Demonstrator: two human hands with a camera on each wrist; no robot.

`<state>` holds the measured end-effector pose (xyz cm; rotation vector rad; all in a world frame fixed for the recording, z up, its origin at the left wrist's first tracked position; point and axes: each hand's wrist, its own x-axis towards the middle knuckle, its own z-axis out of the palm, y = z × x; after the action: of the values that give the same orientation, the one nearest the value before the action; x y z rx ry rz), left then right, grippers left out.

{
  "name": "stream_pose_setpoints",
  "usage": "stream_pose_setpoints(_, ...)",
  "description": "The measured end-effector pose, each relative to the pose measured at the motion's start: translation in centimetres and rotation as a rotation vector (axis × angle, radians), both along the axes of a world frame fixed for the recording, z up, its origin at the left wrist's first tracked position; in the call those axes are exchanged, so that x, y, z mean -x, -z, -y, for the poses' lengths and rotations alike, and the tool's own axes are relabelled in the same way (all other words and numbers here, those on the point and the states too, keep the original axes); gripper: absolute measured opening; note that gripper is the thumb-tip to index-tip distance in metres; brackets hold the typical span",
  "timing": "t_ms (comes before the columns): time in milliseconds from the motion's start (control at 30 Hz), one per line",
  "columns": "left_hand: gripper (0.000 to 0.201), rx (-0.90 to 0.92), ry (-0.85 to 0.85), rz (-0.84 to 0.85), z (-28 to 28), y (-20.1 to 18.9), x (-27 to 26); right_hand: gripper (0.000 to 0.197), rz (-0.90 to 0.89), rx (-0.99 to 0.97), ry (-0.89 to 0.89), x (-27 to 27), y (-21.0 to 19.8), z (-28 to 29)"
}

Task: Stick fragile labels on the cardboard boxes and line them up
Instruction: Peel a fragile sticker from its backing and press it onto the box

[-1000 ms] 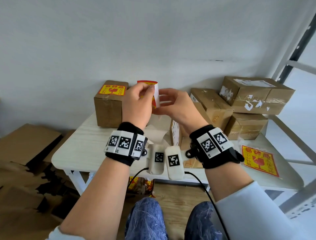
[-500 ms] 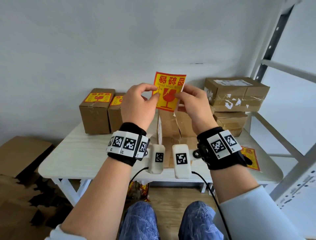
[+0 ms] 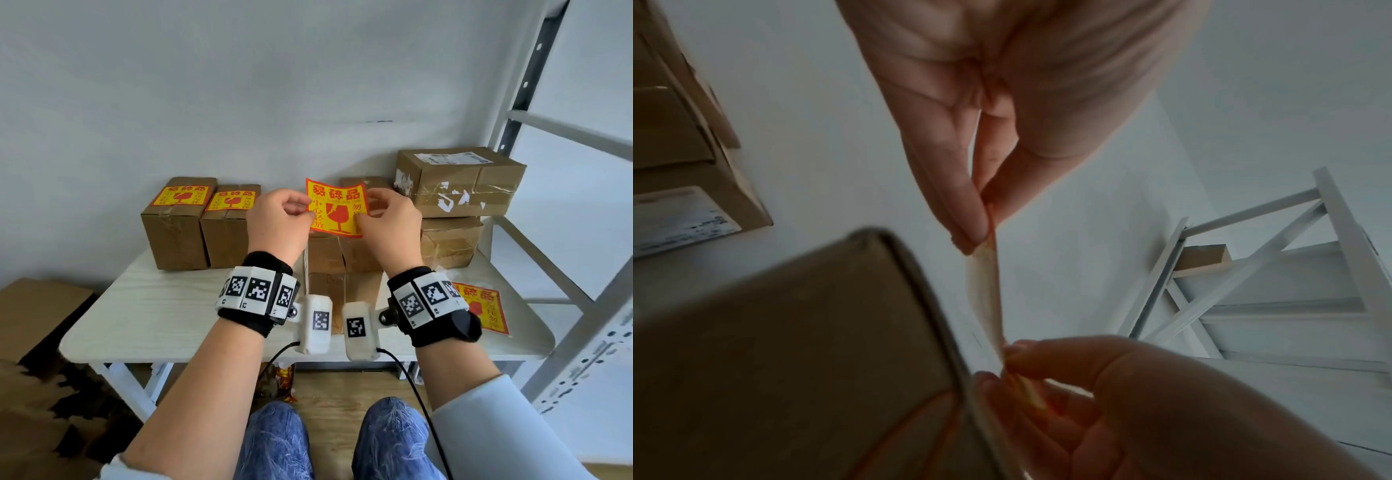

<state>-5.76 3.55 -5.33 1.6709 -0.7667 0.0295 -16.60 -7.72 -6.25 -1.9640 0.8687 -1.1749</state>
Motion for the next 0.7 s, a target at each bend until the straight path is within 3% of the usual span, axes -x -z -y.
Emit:
stream_pose_setpoints(333, 0.012, -0.121, -0.004, -0.015, 0.4, 1.0, 0.5, 0.018, -0.004, 0.113, 0.092, -0.2, 1.6, 1.0)
stream_pose_setpoints(700, 0.011, -0.249, -0.112, 0.086, 0.8, 1.6, 0.3, 0.024, -0.103, 0.178, 0.104, -0.6, 2.2, 0.5)
